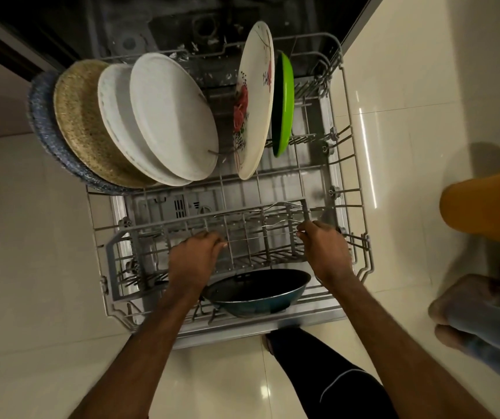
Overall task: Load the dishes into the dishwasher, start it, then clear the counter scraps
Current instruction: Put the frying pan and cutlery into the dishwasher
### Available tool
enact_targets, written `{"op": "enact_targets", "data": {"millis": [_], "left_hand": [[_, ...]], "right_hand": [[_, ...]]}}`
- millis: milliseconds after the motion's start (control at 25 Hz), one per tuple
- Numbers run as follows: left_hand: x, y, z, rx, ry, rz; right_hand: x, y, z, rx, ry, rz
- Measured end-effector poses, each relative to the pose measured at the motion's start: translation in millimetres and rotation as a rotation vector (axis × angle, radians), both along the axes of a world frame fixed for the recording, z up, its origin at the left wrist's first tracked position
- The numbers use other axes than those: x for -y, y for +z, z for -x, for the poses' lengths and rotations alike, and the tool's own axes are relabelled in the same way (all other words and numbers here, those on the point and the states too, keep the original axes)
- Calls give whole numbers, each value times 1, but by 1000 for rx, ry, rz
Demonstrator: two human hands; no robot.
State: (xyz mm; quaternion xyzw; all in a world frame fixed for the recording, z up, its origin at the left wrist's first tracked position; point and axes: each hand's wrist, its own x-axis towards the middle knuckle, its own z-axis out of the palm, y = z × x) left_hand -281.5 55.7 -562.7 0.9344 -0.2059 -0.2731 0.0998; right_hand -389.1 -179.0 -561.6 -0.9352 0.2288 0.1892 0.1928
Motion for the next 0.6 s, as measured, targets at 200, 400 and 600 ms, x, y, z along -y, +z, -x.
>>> {"op": "enact_targets", "data": {"millis": [200,400,600], "left_hand": [[-1,14,-2,-5,-14,0],[-7,75,-10,18,0,4],[-32,187,-41,43,54,36]], "right_hand": [[-3,14,3,-37,9,3],[-23,78,-5,-72,44,10],[-74,188,-66,0,131,-5]]}}
